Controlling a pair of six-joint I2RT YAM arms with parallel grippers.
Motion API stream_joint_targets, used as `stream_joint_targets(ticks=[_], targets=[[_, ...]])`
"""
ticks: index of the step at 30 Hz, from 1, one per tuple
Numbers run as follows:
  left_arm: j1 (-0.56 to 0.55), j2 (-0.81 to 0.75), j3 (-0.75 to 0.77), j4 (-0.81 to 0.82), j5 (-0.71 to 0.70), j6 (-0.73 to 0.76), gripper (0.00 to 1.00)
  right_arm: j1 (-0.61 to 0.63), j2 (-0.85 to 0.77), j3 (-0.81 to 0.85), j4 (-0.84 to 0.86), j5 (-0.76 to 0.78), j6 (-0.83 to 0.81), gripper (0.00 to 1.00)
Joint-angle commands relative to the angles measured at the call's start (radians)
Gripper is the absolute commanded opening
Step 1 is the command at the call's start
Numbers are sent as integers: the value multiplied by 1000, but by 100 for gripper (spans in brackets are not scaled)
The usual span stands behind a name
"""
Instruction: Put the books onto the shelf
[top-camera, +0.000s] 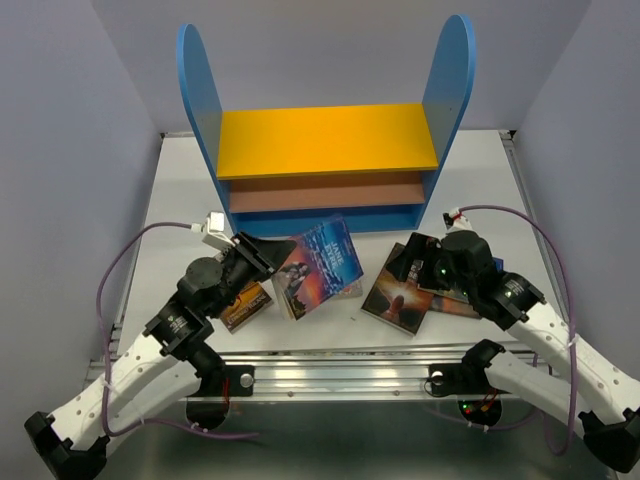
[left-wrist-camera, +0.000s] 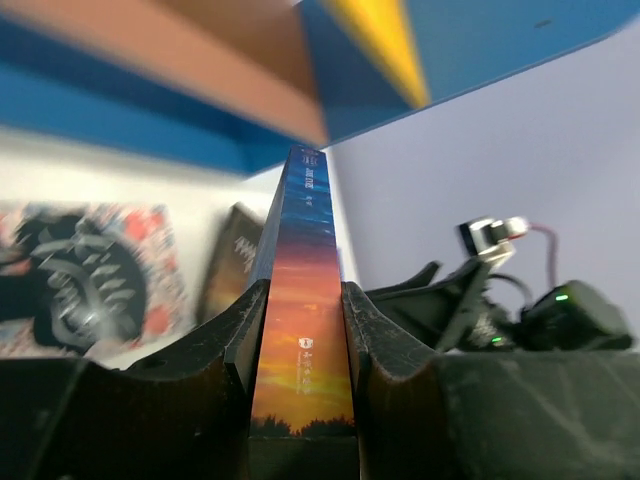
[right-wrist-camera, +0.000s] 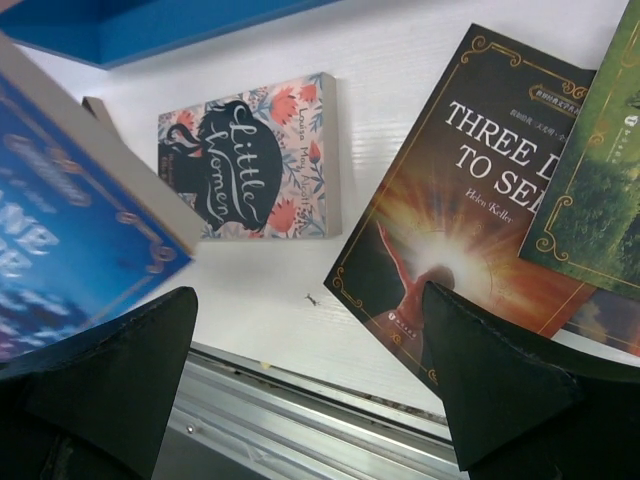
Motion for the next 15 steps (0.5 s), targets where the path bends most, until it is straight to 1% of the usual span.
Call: stream_joint_targets(ticks=[1, 3, 5, 6, 8, 9, 11, 12, 13, 15], targets=[[2, 14, 157, 327, -23, 38, 0, 9, -37, 47, 4, 33, 4, 100], [0, 40, 186, 381, -26, 47, 0, 9, -40, 44, 5, 34, 2, 100], [0, 89, 249, 441, -40, 84, 0, 9, -48, 47, 2, 33, 1, 100], [0, 122, 308, 452, -49, 102, 0, 9, -51, 50, 2, 31, 1, 100], [0, 156, 368, 472, -83, 134, 0, 9, -57, 55, 2, 31, -7, 100], [0, 193, 429, 476, -121, 162, 0, 9, -65, 56, 2, 34, -9, 100], [0, 234, 488, 475, -179, 180, 0, 9, -69, 58, 1, 50, -10, 100], [0, 256, 514, 476, -245, 185, 0, 9, -68, 58, -1, 53, -9, 100], [0, 302, 561, 475, -279, 187, 0, 9, -66, 61, -2, 54, -10, 100], [2, 349, 604, 479, -355, 193, 0, 9, -60, 65, -4, 59, -13, 100]])
